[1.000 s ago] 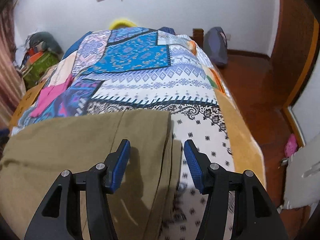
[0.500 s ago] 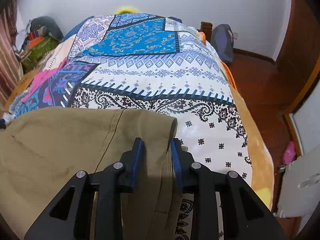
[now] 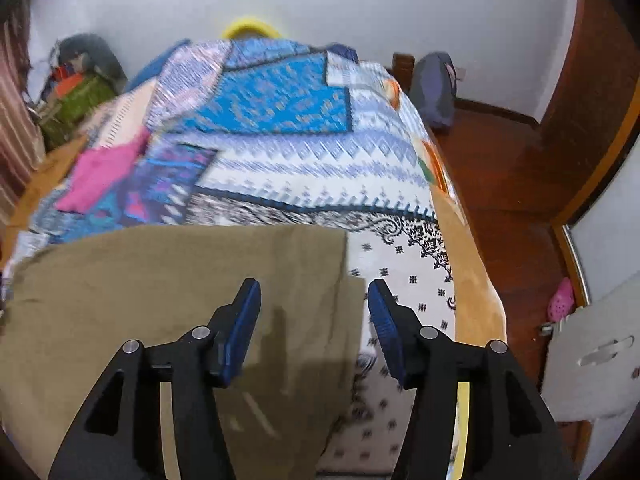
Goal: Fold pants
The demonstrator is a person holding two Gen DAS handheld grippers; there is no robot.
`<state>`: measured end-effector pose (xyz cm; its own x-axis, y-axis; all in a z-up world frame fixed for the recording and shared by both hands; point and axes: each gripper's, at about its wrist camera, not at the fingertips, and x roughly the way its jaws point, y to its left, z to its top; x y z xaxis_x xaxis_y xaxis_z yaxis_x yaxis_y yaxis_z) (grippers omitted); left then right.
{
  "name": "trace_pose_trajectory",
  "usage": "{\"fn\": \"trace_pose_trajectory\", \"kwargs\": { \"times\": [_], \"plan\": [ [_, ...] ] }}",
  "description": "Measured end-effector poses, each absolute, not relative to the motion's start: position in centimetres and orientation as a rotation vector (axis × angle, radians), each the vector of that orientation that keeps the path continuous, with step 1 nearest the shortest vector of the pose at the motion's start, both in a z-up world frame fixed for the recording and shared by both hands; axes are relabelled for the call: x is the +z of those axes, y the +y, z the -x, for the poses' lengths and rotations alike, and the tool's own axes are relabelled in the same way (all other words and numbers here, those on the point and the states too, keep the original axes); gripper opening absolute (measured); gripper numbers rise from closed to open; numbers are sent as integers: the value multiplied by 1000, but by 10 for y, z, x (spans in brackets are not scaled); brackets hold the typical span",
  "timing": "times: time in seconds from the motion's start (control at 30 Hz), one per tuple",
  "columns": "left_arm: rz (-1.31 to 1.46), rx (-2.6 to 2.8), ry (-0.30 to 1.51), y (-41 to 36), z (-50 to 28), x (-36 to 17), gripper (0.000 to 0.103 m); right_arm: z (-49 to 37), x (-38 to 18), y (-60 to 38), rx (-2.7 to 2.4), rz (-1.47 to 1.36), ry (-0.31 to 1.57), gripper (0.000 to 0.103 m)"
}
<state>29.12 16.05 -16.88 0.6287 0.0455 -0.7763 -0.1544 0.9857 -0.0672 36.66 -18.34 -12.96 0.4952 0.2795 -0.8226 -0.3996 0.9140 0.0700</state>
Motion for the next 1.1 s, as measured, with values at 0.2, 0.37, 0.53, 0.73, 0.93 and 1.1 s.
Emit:
{"fn": "trace_pose_trajectory", "kwargs": {
  "times": [0.2,0.37,0.53,0.73,0.93,1.1],
  "plan": [
    [85,105,802,146,-246,-123,85,-314,-73,-177,496,95,838,58],
    [138,49,779,138,-208,-104,91,-267,-37,-172,548,97,728,59],
    [192,-10,825,128,-181,-113,92,-225,-26,-166,564,115,631,72],
    [270,-40,919,124,-161,-152,92,-205,-49,-144,611,118,663,73],
    [323,-86,984,121,-150,-182,92,-227,-87,-98,671,115,774,73],
    [406,-135,1041,121,-152,-205,91,-246,-125,-69,678,117,885,73]
  ]
}}
